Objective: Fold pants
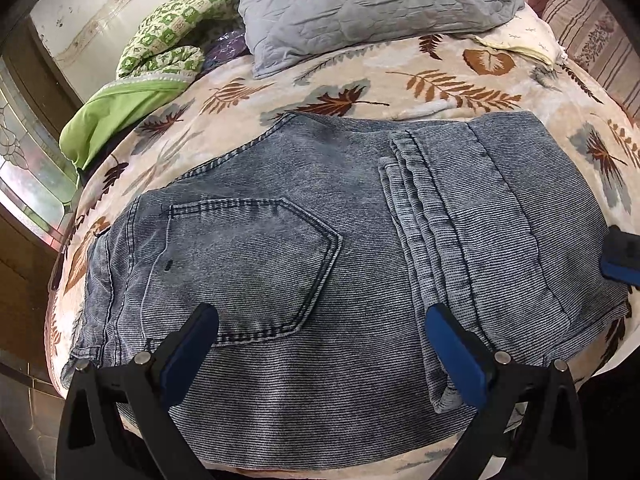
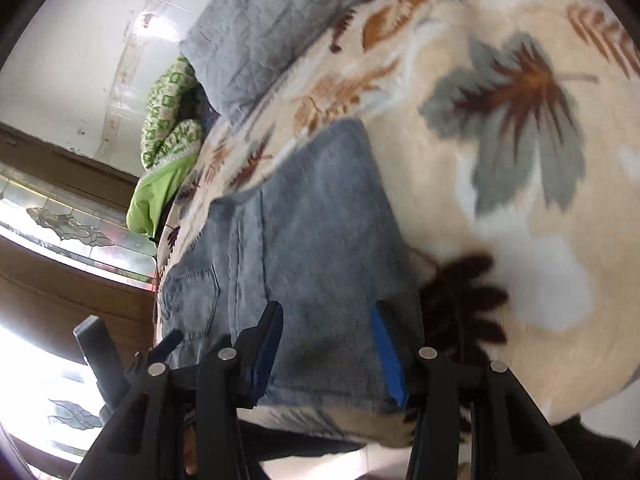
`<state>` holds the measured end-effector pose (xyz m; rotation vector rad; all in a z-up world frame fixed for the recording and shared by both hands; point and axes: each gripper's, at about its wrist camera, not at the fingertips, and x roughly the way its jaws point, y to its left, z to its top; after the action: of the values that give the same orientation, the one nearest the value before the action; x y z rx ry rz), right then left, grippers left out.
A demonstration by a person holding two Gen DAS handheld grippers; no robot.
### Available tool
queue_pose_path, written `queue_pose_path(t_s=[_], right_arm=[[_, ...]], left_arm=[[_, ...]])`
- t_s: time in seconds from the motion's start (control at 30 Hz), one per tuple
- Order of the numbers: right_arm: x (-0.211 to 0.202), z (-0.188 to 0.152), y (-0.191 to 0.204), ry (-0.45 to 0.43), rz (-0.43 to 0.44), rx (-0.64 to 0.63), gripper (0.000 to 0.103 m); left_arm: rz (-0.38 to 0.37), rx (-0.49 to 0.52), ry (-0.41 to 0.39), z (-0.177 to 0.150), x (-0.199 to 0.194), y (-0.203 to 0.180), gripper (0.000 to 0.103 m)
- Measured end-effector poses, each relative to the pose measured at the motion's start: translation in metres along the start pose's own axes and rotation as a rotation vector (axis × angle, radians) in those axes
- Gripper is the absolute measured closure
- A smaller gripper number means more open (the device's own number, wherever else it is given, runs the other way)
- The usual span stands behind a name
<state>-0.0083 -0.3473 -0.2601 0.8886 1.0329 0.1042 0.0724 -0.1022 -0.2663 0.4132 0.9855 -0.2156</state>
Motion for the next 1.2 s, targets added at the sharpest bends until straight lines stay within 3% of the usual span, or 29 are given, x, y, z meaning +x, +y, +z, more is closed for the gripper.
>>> queue_pose_path(t_s=[0.17, 0.27, 0.43, 0.6, 1.0, 1.2], right_arm=[[-0.01, -0.01, -0.005, -0.017, 0.048, 0.028, 0.053], [-0.023, -0.015, 0.01, -0.071, 0.104, -0.063, 0.053], [-0.026, -0.017, 0.03, -0.125, 0.102, -0.163, 0.053], [-0.016, -0.018, 0.039, -0.11, 0.096, -0.187, 0.053], [-0.013, -0.024, 0.057, -0.115, 0.107, -0.269, 0.053], [-0.007, -0.022, 0.066, -0.116, 0.164, -0.269, 0.053]], left_arm=[[0.004, -0.009, -0.001, -0.007, -0.002, 0.009, 0.0], [-0.001, -0.028, -0.027, -0.013, -0.01, 0.019, 0.0], [-0.012, -0.083, -0.085, -0.017, -0.026, 0.04, 0.0], [-0.004, -0.15, -0.125, -0.02, -0.039, 0.064, 0.0], [0.075, -0.292, -0.125, -0.028, -0.053, 0.123, 0.0], [0.172, -0.425, -0.132, -0.036, -0.068, 0.187, 0.0]])
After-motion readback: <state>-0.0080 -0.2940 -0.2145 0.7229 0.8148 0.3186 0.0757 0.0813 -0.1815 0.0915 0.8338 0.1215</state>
